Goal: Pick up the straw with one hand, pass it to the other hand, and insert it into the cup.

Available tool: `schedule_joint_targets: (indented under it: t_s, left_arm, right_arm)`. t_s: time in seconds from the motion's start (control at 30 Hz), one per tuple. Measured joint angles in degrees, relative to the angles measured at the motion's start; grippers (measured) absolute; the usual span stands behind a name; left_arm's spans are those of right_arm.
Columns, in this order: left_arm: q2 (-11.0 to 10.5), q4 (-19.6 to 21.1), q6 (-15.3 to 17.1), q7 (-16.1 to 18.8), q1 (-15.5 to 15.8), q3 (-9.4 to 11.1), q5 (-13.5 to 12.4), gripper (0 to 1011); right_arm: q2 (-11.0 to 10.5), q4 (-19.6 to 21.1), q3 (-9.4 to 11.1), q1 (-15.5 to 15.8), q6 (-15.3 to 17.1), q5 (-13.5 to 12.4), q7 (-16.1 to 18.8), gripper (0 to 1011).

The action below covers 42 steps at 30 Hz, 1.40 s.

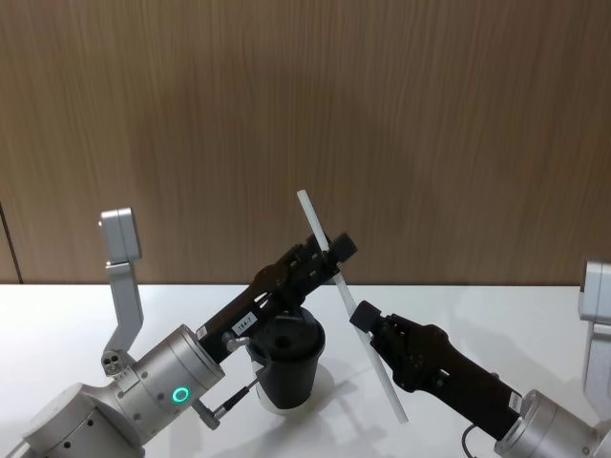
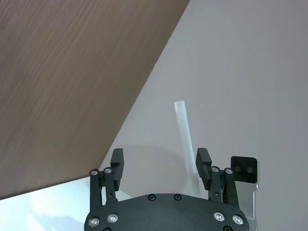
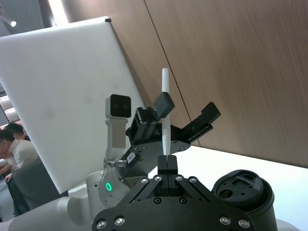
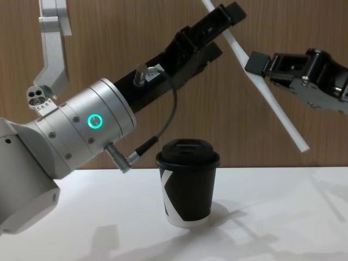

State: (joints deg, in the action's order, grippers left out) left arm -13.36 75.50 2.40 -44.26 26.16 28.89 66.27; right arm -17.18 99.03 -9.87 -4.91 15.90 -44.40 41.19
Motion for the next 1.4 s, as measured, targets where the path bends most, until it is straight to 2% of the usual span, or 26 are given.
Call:
schedule_joint_targets:
  t_s: [0.2,0.3,0.57,0.67,0.7,0.8,0.93,1.4]
  left_arm:
    - [0.05,-0.41,-0.07,-0.36,0.26,0.45,0.25,857]
    - [0.07,-0.53,-0.17,-0.53,0.36,0.65,0.38,736]
    - [-0.01,-0.65,-0.44,-0.65,0.41,1.03,0.70,511]
    - [-0.11,-0.64,-0.57,-0.64,0.36,1.14,0.82,407]
    - [-0.21,-0.59,-0.65,-0.60,0.27,1.18,0.90,344]
    - [-0.35,-0.40,-0.76,-0.49,0.08,1.22,1.02,267]
    - [-0.72,0.36,-1.01,0.14,-0.52,1.30,1.24,206]
    - [-1.64,2.05,-1.67,2.48,-2.25,1.44,1.73,125]
  right_arm:
    - [-0.34,0.20,-0.19,0.10,-0.04,-0.27,0.11,2]
    - [-0.57,0.28,-0.30,0.14,-0.09,-0.43,0.12,2]
    - [-0.95,0.41,-0.50,0.16,-0.33,-0.75,0.06,2]
    - [-1.11,0.45,-0.56,0.16,-0.44,-0.87,0.00,2]
    - [-1.17,0.48,-0.60,0.16,-0.48,-0.94,-0.02,2]
    - [-1.30,0.49,-0.65,0.16,-0.54,-1.04,-0.08,2]
    - [-1.53,0.55,-0.78,0.18,-0.68,-1.23,-0.13,2]
    - [-2.34,0.55,-1.33,0.04,-1.02,-1.64,-0.34,2]
